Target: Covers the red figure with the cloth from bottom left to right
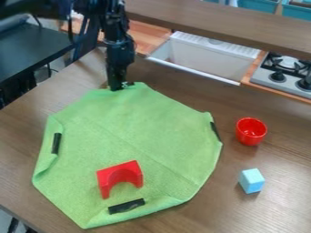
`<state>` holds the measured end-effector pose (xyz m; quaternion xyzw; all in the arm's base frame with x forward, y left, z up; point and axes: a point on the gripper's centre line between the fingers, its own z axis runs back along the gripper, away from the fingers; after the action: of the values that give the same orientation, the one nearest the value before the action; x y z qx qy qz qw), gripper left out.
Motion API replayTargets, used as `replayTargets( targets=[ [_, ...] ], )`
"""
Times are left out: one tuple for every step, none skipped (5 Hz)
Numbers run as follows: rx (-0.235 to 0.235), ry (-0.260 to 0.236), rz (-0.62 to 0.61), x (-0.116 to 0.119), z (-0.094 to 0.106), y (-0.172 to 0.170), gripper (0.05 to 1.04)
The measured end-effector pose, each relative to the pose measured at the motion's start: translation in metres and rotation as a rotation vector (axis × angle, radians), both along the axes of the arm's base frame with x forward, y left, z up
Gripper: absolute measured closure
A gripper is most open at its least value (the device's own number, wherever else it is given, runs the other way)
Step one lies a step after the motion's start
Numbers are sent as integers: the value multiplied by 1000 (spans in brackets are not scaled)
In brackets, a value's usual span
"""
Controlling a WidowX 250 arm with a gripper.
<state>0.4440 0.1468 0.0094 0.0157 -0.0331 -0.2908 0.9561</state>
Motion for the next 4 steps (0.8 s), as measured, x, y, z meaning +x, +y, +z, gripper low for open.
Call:
replayTargets(
  targets=[
    [-40, -36, -40, -20, 28, -13, 1033],
    [-107, -75, -107, -53, 64, -23, 1034],
    [-111, -107, -177, -84, 75, -31, 1034],
    [-66, -87, -259, -119, 62, -44, 1034]
  ],
)
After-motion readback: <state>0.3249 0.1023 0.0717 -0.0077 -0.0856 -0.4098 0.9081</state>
